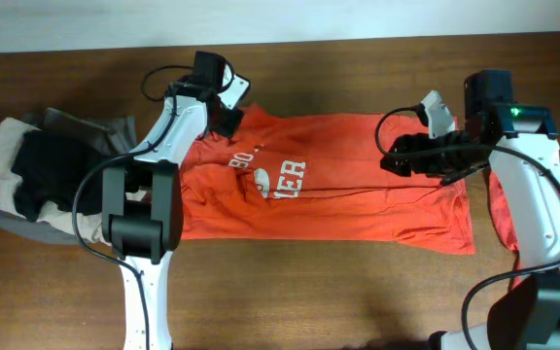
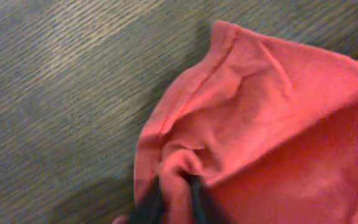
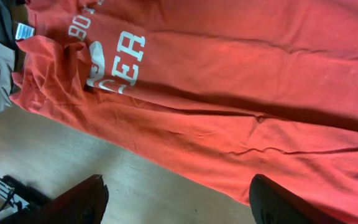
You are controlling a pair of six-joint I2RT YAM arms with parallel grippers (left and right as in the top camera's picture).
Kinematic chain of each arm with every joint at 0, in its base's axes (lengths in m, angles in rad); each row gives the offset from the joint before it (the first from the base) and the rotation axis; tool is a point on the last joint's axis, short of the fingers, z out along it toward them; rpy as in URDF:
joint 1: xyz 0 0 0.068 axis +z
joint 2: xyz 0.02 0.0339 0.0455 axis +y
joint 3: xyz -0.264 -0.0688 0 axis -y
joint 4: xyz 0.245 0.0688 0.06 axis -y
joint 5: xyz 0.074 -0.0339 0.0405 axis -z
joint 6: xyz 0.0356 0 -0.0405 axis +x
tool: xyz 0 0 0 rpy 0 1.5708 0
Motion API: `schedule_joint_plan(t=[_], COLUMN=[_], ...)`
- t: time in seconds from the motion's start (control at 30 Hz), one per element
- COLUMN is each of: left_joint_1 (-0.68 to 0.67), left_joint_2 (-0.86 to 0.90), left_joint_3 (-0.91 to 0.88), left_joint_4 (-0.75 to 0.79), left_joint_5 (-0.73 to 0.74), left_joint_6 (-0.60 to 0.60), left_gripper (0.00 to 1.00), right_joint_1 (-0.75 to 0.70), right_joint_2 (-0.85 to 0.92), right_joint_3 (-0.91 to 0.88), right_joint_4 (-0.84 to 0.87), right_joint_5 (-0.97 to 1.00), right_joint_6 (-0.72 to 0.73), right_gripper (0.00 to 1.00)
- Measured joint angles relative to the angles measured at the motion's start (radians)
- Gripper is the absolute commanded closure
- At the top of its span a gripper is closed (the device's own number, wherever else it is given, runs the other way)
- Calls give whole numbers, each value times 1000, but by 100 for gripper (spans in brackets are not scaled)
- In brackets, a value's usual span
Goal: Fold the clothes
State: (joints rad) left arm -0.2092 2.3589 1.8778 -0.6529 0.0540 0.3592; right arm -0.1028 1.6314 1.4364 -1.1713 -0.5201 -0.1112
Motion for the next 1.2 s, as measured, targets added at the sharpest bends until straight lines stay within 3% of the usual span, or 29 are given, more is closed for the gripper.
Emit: schedule_joint_plan(t=[0.47,0.7,0.73,0.83,0.97,1.03,1.07,1.2], left_joint_1=[-2,-18,-21,-33,-39,-39,-39,-39], left_joint_2=[-50,-104,-104,-104,-104,-104,-104,-104], left_joint_3=[132,145,145,145,145,145,145,145], left_joint_4=[-149,-364,-386,-463,-559,-555,-544,-418], left_joint_5=[-13,-21,-21,-21,-21,-21,-21,-23], left_joint_6=[34,34,33,18,4,3,3,-8], left_gripper=[96,94,84,72,72,69,57,41], right_joint_1=[0,0,0,0,0,0,0,0], right_joint_2=[0,0,0,0,0,0,0,0], right_joint_3=[0,0,0,0,0,0,0,0], right_joint_4=[-3,-3,-3,-3,-4,-3,-4,-7], right_joint_5=[0,0,0,0,0,0,0,0], right_joint_6=[0,0,0,0,0,0,0,0], right_gripper=[23,22,22,23,22,23,22,22])
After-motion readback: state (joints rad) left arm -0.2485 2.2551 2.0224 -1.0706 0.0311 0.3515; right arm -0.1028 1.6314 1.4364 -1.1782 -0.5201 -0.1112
